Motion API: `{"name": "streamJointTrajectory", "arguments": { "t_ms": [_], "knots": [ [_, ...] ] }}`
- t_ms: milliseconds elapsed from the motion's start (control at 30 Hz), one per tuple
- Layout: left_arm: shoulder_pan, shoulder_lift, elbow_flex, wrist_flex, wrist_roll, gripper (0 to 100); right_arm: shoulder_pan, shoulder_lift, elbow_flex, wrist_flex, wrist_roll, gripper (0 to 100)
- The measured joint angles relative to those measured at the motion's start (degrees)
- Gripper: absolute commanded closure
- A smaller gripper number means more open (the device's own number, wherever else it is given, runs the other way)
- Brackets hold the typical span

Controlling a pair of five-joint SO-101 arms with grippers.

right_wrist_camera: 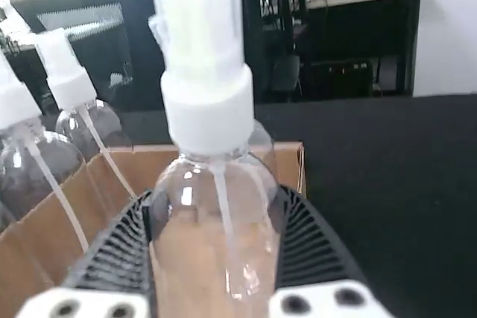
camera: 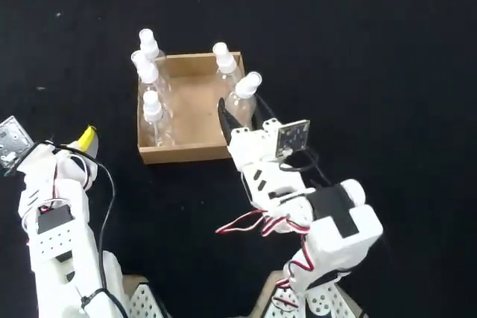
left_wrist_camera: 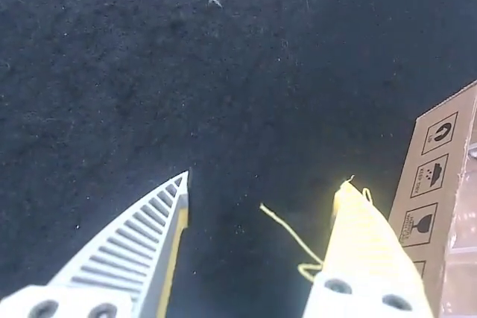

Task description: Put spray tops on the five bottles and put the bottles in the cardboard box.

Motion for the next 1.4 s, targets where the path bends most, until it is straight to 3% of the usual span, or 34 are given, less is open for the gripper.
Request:
{"name": "streamJointTrajectory", "arguments": {
  "t_ms": [800,1033,1400],
  "knots": [
    [0.0,0.0,0.0,0.0,0.0,80,-1.8,1.3,0.0,0.0,6.6,98.3],
    [0.0,0.0,0.0,0.0,0.0,80,-2.1,1.3,0.0,0.0,6.6,80.9],
    [0.0,0.0,0.0,0.0,0.0,80,-2.4,1.3,-0.7,1.1,6.5,79.6]
  ]
}}
